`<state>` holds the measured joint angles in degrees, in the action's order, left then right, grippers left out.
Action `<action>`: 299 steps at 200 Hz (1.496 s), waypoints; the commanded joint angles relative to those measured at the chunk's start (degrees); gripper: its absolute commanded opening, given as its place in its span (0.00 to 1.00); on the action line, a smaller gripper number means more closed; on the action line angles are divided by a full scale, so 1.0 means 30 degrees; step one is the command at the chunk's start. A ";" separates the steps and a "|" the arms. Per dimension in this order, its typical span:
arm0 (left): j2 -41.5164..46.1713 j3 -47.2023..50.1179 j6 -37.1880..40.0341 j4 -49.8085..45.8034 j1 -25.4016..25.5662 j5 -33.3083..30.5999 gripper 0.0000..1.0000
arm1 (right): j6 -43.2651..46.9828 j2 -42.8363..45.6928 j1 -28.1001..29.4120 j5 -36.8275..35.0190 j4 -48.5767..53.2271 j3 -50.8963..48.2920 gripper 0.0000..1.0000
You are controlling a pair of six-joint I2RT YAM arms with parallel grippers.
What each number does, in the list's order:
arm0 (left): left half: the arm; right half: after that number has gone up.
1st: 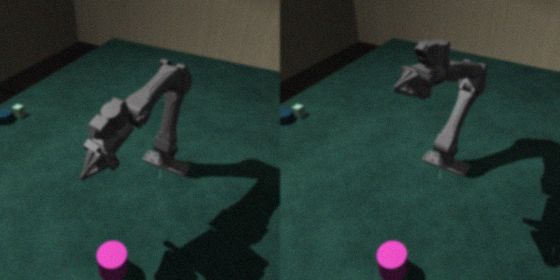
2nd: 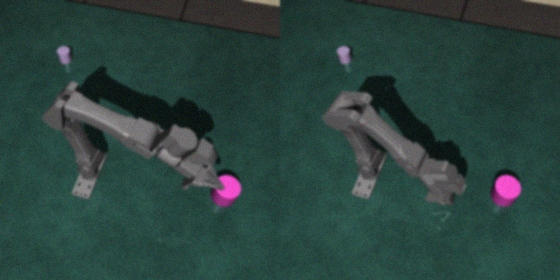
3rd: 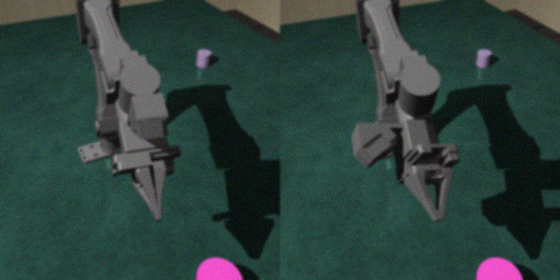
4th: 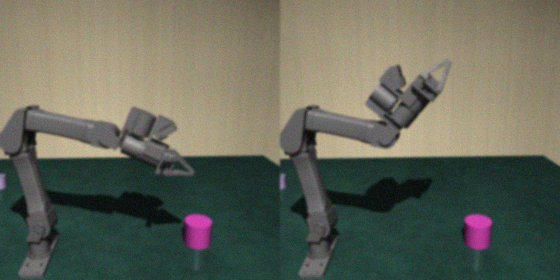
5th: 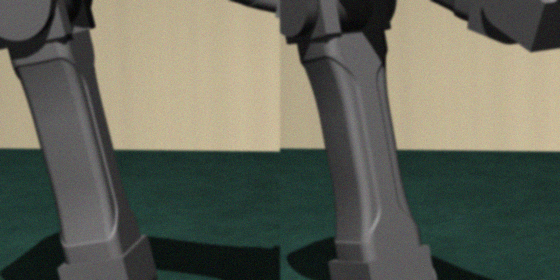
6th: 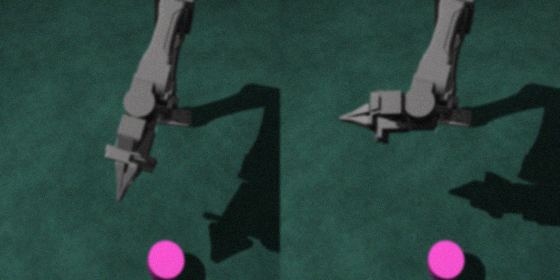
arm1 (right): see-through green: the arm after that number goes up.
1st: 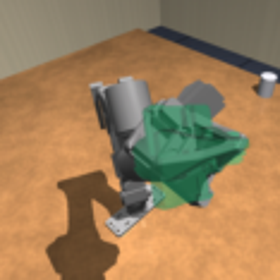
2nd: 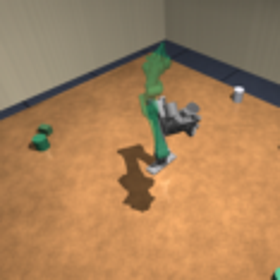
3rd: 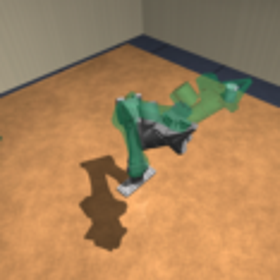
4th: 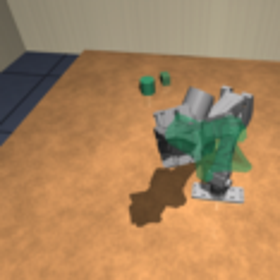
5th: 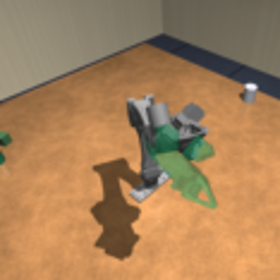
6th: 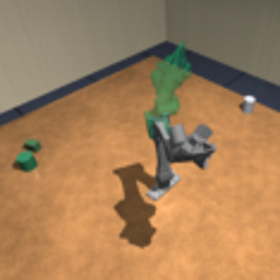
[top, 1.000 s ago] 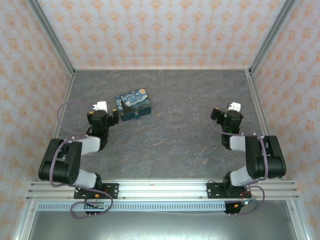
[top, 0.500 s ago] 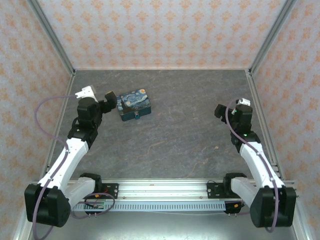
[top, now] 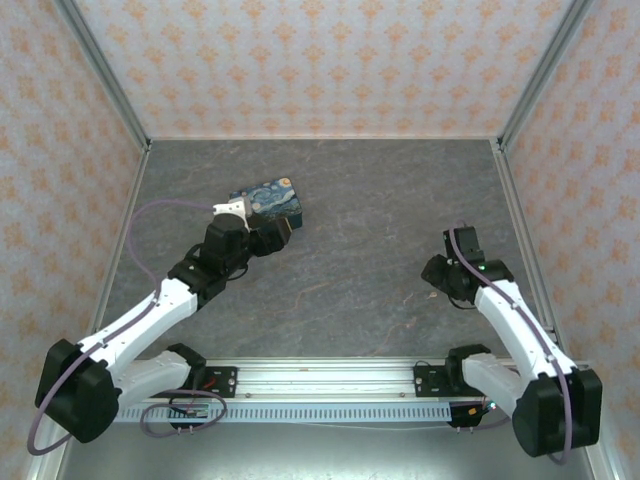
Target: Unlock the padlock with the key
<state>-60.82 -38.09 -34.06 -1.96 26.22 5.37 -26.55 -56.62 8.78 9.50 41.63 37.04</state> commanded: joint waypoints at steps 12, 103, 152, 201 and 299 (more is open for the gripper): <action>-0.0415 0.0017 -0.0002 0.0867 0.0130 -0.0324 1.00 | -0.1462 -0.0965 0.0290 -0.1519 0.1545 -0.0383 0.43; -0.1933 -0.0102 0.0010 0.1973 0.0203 0.0468 1.00 | -0.1131 -0.2999 0.0415 -0.1349 0.0197 -0.0759 0.37; -0.1965 -0.0181 -0.0013 0.1988 0.0239 0.0379 1.00 | -0.0970 -0.4101 0.0554 -0.0989 -0.0713 -0.0777 0.36; -0.2008 -0.0254 0.0015 0.1910 0.0254 0.0387 1.00 | -0.0836 -0.5357 0.0704 -0.1019 -0.1061 -0.0364 0.32; -0.2110 -0.0427 0.0046 0.1765 0.0299 0.0442 1.00 | -0.0973 -0.5950 0.0737 -0.1165 -0.1150 -0.0604 0.12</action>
<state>-66.81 -38.09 -34.06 2.42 26.65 6.68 -29.47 -74.19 10.72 7.27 38.04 35.16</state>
